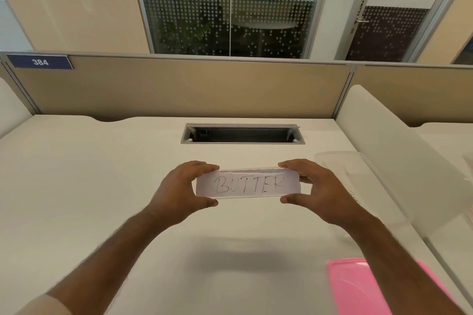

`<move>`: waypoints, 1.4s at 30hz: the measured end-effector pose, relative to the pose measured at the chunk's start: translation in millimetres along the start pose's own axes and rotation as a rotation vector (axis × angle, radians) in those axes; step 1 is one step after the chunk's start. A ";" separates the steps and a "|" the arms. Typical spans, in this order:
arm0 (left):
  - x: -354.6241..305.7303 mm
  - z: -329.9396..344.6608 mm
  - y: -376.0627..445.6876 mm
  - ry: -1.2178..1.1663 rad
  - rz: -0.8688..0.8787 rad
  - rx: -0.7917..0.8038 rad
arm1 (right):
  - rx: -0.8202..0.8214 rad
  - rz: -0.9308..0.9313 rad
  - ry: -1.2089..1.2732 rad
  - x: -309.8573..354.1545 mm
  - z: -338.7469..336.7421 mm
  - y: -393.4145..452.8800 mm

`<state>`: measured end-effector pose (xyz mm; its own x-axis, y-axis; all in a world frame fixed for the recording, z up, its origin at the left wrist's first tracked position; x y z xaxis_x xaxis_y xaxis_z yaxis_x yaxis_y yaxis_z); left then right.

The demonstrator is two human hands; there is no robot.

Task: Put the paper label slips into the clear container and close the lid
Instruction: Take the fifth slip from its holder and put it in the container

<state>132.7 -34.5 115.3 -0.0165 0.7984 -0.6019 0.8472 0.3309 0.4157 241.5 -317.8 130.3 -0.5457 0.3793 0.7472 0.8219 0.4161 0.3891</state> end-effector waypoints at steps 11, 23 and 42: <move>11.7 45.0 -12.6 0.008 -0.027 0.015 | -0.063 -0.004 -0.025 -32.3 -40.6 -9.9; 32.7 135.6 -36.1 0.210 -0.152 -0.065 | -0.096 0.001 -0.018 -64.5 -82.7 -22.9; 33.5 219.4 -53.3 0.434 -0.024 0.183 | -0.358 0.104 -0.190 -116.9 -164.8 -46.1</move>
<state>203.5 -135.7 -76.6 -0.2251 0.9410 -0.2528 0.9229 0.2891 0.2545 294.4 -517.6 113.8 -0.4494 0.5638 0.6930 0.8609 0.0661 0.5045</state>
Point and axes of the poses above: each hand's wrist, its own y-axis towards the middle knuckle, its own z-axis out of the palm, x = y × z, the point moved 3 cm from there along y, towards the middle knuckle, and after that the axes turned 14 degrees about -x, right-handed, at the moved point
